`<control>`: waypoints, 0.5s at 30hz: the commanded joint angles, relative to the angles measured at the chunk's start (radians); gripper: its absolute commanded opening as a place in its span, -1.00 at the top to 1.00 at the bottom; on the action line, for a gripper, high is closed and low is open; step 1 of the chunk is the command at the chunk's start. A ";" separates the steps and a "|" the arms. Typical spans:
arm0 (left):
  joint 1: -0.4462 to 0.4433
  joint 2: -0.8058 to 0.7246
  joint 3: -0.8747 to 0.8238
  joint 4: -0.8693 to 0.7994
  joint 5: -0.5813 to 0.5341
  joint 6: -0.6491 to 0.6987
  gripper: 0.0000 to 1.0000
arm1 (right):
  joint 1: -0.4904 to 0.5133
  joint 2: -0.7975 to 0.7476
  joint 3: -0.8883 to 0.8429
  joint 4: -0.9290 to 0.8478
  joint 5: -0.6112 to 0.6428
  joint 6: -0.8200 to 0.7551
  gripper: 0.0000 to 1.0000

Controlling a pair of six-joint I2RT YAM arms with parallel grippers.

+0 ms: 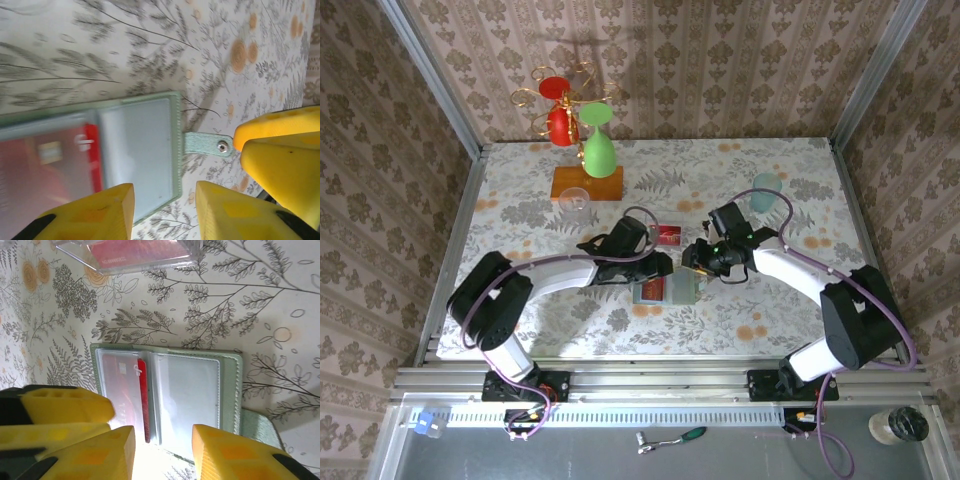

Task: Take the credit cards out of the card holder

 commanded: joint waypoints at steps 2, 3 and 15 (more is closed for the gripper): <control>0.051 -0.051 -0.072 -0.030 -0.023 0.030 0.38 | 0.037 0.045 0.035 0.037 -0.042 0.041 0.32; 0.063 -0.054 -0.083 -0.030 -0.018 0.033 0.42 | 0.046 0.053 0.037 0.044 -0.042 0.045 0.32; 0.099 -0.003 -0.088 -0.081 0.009 0.103 0.82 | 0.128 0.155 0.056 0.117 -0.058 0.105 0.39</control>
